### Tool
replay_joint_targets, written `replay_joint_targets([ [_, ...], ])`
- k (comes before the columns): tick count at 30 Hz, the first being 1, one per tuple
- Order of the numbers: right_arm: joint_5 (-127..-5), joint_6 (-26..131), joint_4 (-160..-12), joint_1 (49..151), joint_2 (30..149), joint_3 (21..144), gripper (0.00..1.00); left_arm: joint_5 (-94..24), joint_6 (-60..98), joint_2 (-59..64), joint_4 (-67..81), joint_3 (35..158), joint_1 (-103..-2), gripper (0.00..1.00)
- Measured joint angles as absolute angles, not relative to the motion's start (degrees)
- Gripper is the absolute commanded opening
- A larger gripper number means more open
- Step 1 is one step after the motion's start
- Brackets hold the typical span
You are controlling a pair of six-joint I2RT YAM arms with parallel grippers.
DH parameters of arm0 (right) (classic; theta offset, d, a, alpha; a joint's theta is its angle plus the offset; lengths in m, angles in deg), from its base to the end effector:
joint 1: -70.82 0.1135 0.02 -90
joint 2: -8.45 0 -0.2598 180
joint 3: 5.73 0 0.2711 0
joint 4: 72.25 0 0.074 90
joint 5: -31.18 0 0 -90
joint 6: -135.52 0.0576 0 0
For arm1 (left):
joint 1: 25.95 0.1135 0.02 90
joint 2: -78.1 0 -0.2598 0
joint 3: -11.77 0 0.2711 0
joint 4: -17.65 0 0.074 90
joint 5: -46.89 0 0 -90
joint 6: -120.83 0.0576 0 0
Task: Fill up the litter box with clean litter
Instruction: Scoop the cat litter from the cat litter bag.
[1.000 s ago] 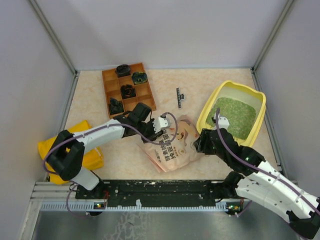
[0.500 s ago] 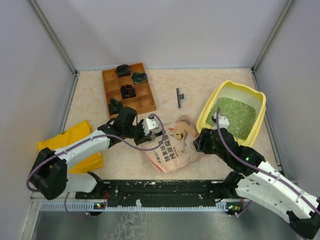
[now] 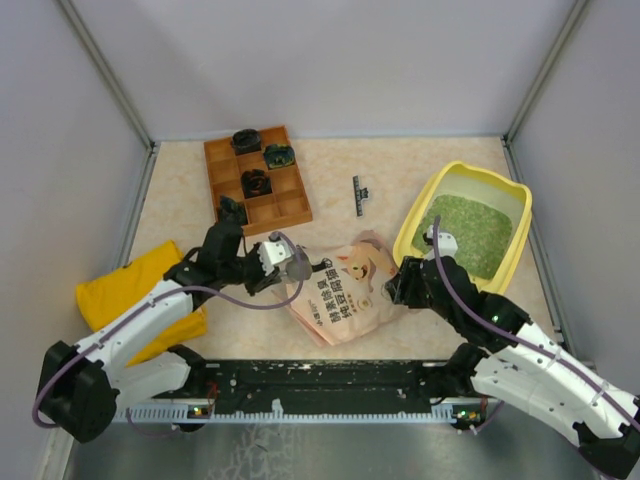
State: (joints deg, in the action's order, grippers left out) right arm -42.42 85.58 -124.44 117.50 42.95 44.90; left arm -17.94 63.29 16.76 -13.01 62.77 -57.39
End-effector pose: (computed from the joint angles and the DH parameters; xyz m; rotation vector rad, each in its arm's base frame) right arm 0.1290 0.1131 0.2599 0.0343 2.2233 0.5426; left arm 0.2067 -0.1551 0.2101 1.3787 1.7800 -0.4910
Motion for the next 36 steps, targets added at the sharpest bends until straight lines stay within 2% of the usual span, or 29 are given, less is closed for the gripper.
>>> replay_joint_targets([
  [23, -43.5, 81.9, -123.2, 117.5, 45.4, 44.9, 0.48, -22.5, 61.6, 29.1, -19.0, 58.4, -54.1, 0.00],
  [31, -43.9, 81.5, -121.3, 117.5, 45.4, 44.9, 0.48, -20.6, 60.0, 25.3, -18.9, 58.8, -54.0, 0.00],
  [36, -43.9, 81.5, -121.1, 117.5, 45.3, 44.9, 0.48, -19.1, 59.3, 19.4, -22.5, 64.1, -53.9, 0.00],
])
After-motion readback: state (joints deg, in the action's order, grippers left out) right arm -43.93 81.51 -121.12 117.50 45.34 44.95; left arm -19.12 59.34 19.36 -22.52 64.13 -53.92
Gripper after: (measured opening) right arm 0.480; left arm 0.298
